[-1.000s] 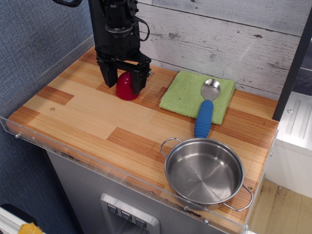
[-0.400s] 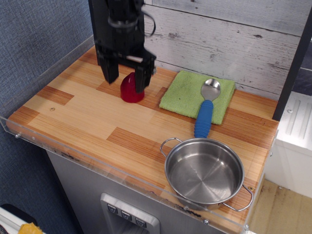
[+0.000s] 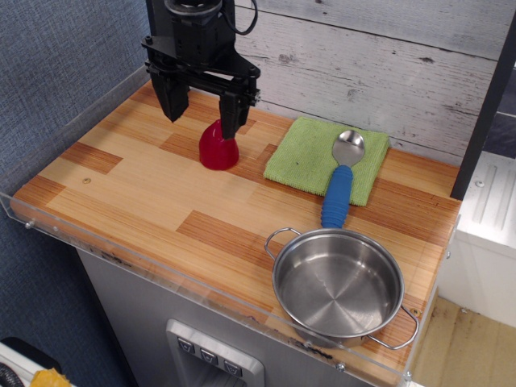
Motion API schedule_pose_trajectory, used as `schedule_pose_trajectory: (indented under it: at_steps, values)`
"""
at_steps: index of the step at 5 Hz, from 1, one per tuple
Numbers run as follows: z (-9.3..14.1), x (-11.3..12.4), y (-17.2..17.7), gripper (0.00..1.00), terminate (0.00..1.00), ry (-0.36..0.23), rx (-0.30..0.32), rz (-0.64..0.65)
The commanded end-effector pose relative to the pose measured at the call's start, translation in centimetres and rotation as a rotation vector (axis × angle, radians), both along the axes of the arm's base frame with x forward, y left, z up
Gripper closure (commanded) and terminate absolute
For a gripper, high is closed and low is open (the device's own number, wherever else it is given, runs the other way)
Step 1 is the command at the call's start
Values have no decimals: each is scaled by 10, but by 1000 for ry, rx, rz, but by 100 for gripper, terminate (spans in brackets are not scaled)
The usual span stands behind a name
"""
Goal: Move the red object to the left of the green cloth
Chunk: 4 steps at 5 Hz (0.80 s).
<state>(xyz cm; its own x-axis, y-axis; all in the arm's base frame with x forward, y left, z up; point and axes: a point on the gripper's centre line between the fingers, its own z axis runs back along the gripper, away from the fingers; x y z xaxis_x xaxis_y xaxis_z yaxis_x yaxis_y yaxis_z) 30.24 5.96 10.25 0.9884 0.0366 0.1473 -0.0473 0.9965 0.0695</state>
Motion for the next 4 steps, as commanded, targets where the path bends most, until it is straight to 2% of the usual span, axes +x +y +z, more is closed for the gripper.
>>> schedule_pose_trajectory:
  at_steps: [1,2,3,4]
  values:
    - [5,-20,-47,0,0,-6,-25,-116]
    - [-1,-18,-56,0,0,29,-16,-166]
    - [2,-18,-59,0,0,43,44,-249]
    - [2,-18,-59,0,0,43,44,-249]
